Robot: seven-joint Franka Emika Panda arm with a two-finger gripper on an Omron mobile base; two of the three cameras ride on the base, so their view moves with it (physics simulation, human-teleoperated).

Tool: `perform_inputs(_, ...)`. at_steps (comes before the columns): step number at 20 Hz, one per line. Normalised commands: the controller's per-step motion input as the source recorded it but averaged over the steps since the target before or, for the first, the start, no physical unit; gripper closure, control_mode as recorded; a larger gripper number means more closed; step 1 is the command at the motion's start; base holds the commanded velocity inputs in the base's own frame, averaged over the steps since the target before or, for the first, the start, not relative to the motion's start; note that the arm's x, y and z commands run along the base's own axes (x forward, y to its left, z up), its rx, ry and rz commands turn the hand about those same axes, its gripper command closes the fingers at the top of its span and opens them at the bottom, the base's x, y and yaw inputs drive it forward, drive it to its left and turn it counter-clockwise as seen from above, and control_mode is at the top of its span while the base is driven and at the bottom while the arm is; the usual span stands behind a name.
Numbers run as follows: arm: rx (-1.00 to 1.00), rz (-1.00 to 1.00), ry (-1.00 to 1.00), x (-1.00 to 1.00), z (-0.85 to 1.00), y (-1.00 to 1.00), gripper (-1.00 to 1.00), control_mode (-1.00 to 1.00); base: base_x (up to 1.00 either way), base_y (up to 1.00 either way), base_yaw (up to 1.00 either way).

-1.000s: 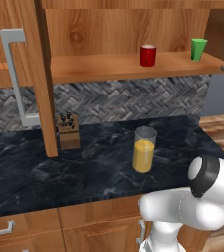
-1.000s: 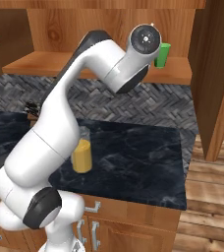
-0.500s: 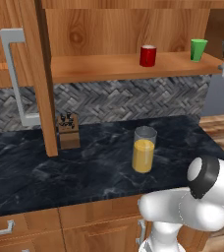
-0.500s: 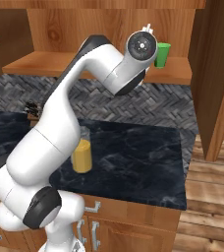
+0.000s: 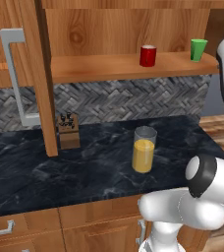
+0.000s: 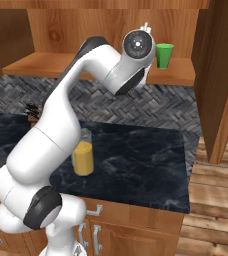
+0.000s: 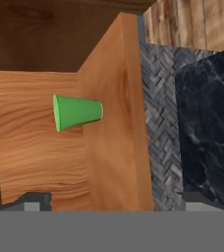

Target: There is a tray on the dining counter. Grab the cup, mug, and pitcher and place them on the tray. The pitcher may be placed next to the tray if it cannot fit the tray.

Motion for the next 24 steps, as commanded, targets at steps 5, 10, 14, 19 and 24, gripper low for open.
perform_inputs(5, -0.10, 0.00, 0.00, 0.00, 0.00, -0.09, -1.00, -1.00, 0.00, 0.00, 0.00)
perform_inputs(10, -0.07, 0.00, 0.00, 0.02, 0.00, -0.09, -1.00, -1.00, 0.00, 0.00, 0.00)
perform_inputs(14, 0.00, 0.00, 0.00, 0.27, 0.00, 0.00, -1.00, -1.00, 0.00, 0.00, 0.00)
perform_inputs(19, 0.00, 0.00, 0.00, 0.38, 0.00, 0.00, -1.00, -1.00, 0.00, 0.00, 0.00)
perform_inputs(24, 0.00, 0.00, 0.00, 0.33, 0.00, -0.01, -1.00, -1.00, 0.00, 0.00, 0.00)
